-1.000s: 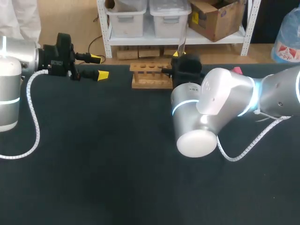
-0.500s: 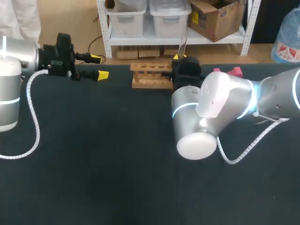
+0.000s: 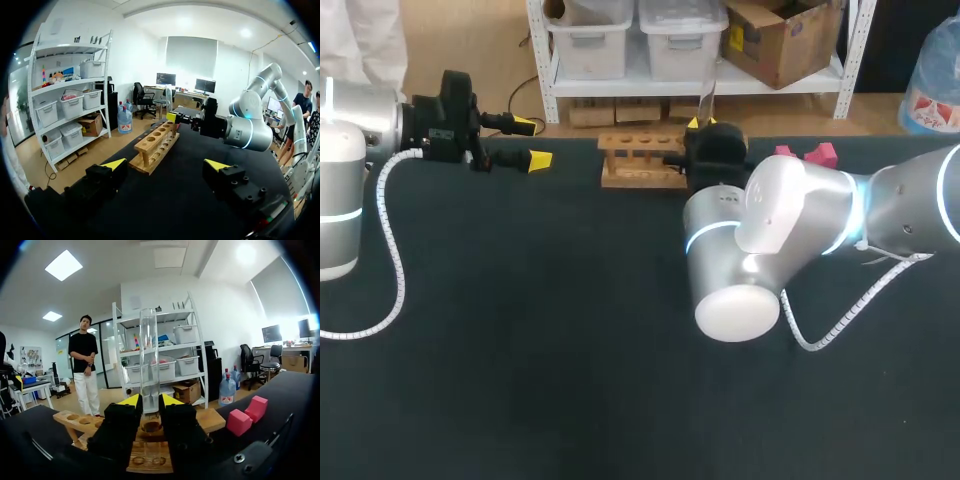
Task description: Grasp the test tube, adjust it, and insert it.
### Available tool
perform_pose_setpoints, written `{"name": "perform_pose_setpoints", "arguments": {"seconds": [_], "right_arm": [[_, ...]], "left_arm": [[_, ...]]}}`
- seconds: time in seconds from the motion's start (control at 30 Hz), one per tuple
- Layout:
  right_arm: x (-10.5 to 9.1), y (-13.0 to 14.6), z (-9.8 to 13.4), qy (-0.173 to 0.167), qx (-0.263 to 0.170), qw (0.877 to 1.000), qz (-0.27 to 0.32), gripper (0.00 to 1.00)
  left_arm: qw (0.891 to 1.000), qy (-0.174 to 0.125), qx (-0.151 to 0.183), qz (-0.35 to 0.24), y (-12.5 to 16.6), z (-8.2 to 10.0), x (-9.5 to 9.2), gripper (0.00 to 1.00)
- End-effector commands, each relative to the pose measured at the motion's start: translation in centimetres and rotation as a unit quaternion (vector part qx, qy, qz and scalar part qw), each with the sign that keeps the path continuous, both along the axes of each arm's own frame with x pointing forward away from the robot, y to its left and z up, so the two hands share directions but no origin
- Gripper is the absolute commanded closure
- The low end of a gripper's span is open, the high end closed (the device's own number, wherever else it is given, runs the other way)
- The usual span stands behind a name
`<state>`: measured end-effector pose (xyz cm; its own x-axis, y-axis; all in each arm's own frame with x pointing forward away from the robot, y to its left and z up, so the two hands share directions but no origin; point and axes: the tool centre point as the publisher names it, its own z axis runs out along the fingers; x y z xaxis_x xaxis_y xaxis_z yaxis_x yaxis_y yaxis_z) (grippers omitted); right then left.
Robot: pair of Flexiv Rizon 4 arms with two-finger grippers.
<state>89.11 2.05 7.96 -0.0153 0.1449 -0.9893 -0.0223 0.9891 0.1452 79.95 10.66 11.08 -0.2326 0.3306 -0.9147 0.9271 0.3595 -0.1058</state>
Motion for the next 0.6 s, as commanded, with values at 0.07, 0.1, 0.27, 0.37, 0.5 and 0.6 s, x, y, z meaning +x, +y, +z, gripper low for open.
{"name": "perform_pose_setpoints", "arguments": {"seconds": [0.07,0.1,0.27,0.37,0.5,0.6], "right_arm": [[-0.2,-0.4,0.1,-0.026,0.004,0.985,0.173,0.5],[-0.2,-0.4,0.2,-0.025,0.004,0.984,0.174,0.0],[-0.4,-0.6,0.4,-0.025,0.003,0.984,0.175,0.0],[-0.5,-0.6,0.6,-0.027,0.004,0.984,0.176,0.0],[-0.8,-0.6,1.0,-0.031,0.006,0.984,0.178,0.0],[-1.3,-0.7,1.5,-0.036,0.009,0.983,0.177,0.0]], "left_arm": [[1.0,-0.003,-0.002,0.001,0.0,-0.1,-0.1,0.0],[1.0,-0.003,-0.002,0.001,0.0,-0.1,-0.1,0.0],[1.0,-0.003,-0.002,0.001,0.0,-0.1,-0.1,0.0],[1.0,-0.003,-0.002,0.001,0.0,-0.1,-0.1,0.0],[1.0,-0.003,-0.002,0.001,0.0,-0.1,-0.1,0.0],[1.0,-0.003,-0.002,0.001,0.0,-0.1,-0.1,0.0]]}}
